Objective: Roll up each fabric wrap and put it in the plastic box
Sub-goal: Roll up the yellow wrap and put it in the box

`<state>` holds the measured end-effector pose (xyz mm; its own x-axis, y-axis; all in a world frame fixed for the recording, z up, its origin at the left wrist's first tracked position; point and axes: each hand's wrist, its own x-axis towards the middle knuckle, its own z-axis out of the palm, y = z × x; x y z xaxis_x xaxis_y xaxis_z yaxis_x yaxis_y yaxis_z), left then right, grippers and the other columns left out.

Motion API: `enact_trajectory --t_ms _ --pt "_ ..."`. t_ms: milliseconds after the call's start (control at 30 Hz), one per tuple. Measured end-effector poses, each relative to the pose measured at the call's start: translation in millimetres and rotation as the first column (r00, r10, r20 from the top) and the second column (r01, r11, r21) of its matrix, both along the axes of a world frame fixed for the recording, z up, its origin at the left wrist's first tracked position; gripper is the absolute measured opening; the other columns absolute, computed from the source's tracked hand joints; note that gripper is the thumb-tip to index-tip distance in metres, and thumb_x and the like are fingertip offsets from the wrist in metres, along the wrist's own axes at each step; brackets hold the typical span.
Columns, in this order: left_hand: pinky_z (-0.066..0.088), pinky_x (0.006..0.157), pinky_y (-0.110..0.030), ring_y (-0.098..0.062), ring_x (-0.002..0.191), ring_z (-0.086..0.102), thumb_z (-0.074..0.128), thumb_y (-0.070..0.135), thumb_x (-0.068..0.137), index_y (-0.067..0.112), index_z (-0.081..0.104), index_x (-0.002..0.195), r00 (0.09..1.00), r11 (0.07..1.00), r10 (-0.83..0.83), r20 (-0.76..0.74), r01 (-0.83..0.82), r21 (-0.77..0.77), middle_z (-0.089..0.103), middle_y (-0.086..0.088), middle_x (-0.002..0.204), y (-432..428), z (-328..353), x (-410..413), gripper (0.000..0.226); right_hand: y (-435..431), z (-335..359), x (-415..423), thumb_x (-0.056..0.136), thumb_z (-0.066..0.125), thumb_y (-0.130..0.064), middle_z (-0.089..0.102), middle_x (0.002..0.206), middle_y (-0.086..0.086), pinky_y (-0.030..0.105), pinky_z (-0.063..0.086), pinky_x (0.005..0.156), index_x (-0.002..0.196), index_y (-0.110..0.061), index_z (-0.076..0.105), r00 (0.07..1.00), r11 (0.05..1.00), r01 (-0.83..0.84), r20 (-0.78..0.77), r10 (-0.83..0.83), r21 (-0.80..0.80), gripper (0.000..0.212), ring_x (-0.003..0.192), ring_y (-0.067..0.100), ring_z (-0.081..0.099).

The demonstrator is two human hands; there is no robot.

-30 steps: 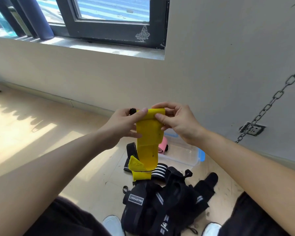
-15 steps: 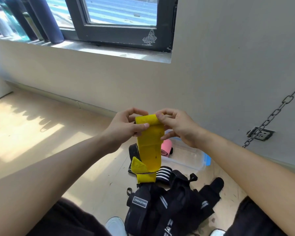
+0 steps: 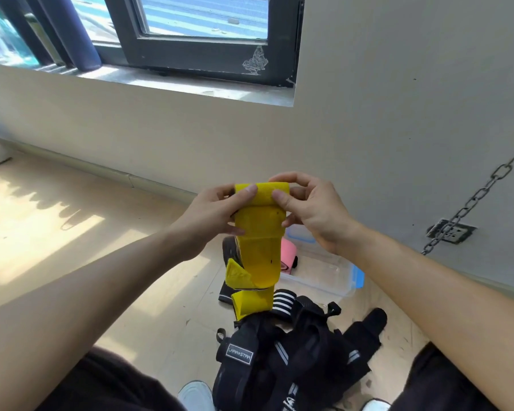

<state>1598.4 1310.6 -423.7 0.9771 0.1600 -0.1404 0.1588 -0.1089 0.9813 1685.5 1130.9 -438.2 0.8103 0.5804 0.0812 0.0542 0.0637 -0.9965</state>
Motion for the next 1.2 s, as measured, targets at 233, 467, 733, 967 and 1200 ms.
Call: enact_trajectory --t_ms 233,467,733,967,1200 --pt "0.056 0.065 -0.026 -0.019 0.099 0.071 0.069 0.033 0.087 0.014 0.067 0.122 0.990 1.000 -0.014 0.141 0.014 0.002 0.072 0.003 0.097 6 -1 -3 0.040 -5 6 -3 0.092 0.068 -0.016 0.071 0.108 0.011 0.033 0.062 0.059 0.126 -0.008 0.061 0.997 0.998 -0.061 -0.048 0.060 -0.019 0.036 0.096 0.017 0.070" --pt "0.059 0.075 -0.033 -0.020 0.094 0.069 0.076 0.024 0.077 0.018 0.067 0.117 0.972 0.999 -0.047 0.231 0.050 -0.007 0.070 -0.004 0.101 3 2 -8 0.042 -4 15 -6 0.080 0.059 -0.050 0.071 0.095 0.004 0.030 0.059 0.053 0.117 -0.010 0.068 0.995 0.998 -0.054 -0.085 0.051 -0.036 0.055 0.083 0.020 0.070" --pt "0.058 0.067 -0.028 -0.024 0.101 0.072 0.081 0.040 0.082 0.023 0.064 0.129 0.994 0.995 -0.103 0.034 0.103 0.003 0.067 -0.012 0.118 4 3 -5 0.053 -13 11 -7 0.088 0.069 -0.022 0.076 0.096 0.007 0.029 0.059 0.058 0.113 -0.017 0.067 0.999 0.999 -0.036 0.004 0.036 -0.005 0.026 0.086 0.017 0.072" --pt "0.059 0.067 -0.026 -0.022 0.097 0.072 0.067 0.042 0.085 0.015 0.067 0.120 0.993 0.994 -0.086 0.084 0.080 0.074 0.069 -0.010 0.108 0 2 -5 0.045 -15 5 -11 0.090 0.069 -0.007 0.075 0.097 0.004 0.030 0.061 0.062 0.116 -0.015 0.066 0.998 0.999 -0.030 0.048 0.030 0.011 0.027 0.085 0.017 0.072" --pt "0.058 0.067 -0.027 -0.017 0.089 0.070 0.075 0.032 0.078 0.018 0.067 0.113 0.980 0.994 -0.084 0.178 0.069 0.091 0.068 -0.004 0.098 0 3 -8 0.039 -16 8 -8 0.089 0.058 -0.047 0.070 0.102 0.004 0.036 0.062 0.065 0.113 -0.012 0.068 0.991 0.988 -0.101 -0.096 0.090 -0.117 0.044 0.097 0.021 0.069"
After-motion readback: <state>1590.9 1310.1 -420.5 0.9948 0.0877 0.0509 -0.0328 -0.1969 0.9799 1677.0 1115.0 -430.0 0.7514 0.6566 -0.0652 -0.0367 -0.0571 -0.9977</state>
